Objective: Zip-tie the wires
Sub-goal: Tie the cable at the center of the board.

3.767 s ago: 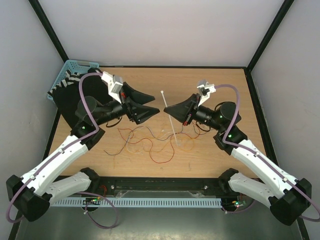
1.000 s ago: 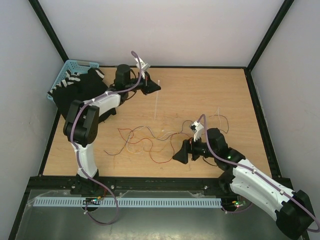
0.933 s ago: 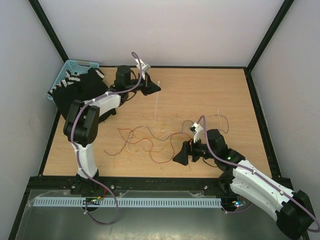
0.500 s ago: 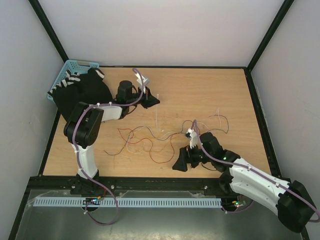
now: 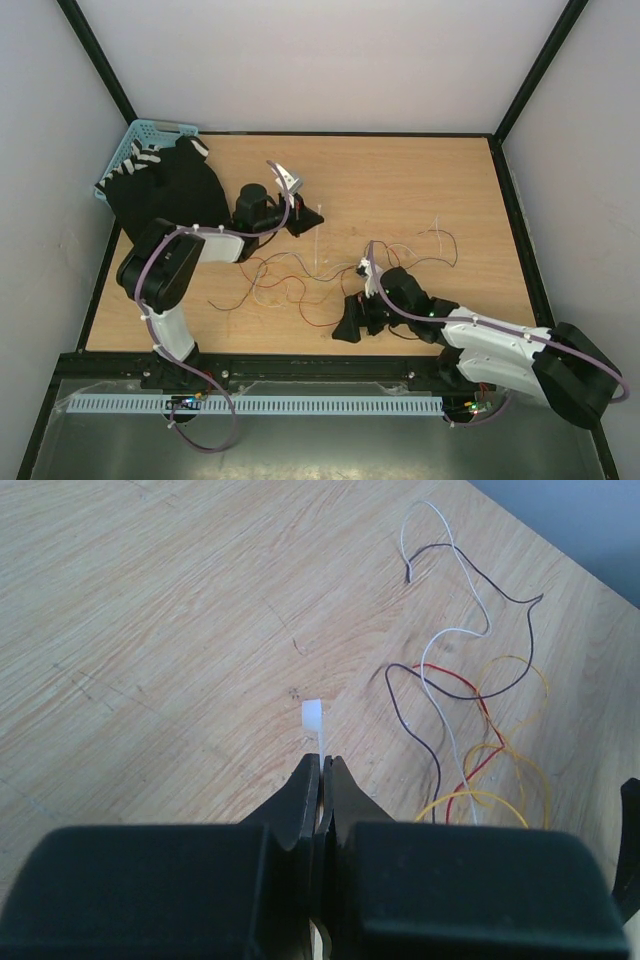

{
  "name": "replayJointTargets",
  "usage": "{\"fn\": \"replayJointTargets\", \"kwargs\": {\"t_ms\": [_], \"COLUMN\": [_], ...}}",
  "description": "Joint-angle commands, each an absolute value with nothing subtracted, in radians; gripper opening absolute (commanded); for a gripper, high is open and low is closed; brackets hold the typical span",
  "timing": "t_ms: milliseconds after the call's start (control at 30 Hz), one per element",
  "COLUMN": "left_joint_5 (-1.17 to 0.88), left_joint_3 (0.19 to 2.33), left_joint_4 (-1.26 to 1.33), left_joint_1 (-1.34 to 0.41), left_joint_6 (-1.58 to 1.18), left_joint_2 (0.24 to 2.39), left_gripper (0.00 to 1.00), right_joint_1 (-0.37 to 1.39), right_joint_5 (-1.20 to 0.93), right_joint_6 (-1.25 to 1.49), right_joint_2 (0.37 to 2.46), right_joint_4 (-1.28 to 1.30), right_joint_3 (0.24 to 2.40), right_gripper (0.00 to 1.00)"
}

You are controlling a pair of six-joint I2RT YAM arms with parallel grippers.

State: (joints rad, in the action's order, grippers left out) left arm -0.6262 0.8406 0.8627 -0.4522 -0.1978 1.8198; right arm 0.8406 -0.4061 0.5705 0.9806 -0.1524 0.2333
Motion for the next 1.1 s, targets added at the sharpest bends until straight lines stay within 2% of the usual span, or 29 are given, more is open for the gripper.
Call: {"fn": "replayJointTargets", "kwargs": {"t_ms": [0, 300, 567, 767, 1067], "left_joint_5": [-0.592, -0.533, -0.507, -0.514, -0.521], "left_joint_3": [0.781, 0.678, 0.619, 0.620, 0.612], "left_joint_4": [0.965, 1.043, 1.071, 1.080, 1.081], "left_joint_1": [-0.470, -0.501, -0.516, -0.520, -0.523], "left_joint_6": [-0.187, -0.196, -0.206, -0.209, -0.190], "left_joint_2": [1.764, 1.741, 1.715, 1.718, 1.695], "left_gripper": [0.00, 0.00, 0.00, 0.00, 0.00], "right_joint_1": [0.856, 0.858, 0.859, 0.858, 0.858], "right_joint_5": [-0.349, -0.347, -0.311, -0.276, -0.356], "right_joint_6": [0.582, 0.608, 0.564, 0.553, 0.513], "right_joint_2": [1.057, 1.193, 1.334, 1.310, 1.227], "right_joint_4": [-0.226, -0.376, -0.374, -0.371, -0.154], "right_joint_3": [0.242, 0.271, 0.387, 0.374, 0.405], "right_gripper": [0.99, 0.99, 0.99, 0.99, 0.99]}}
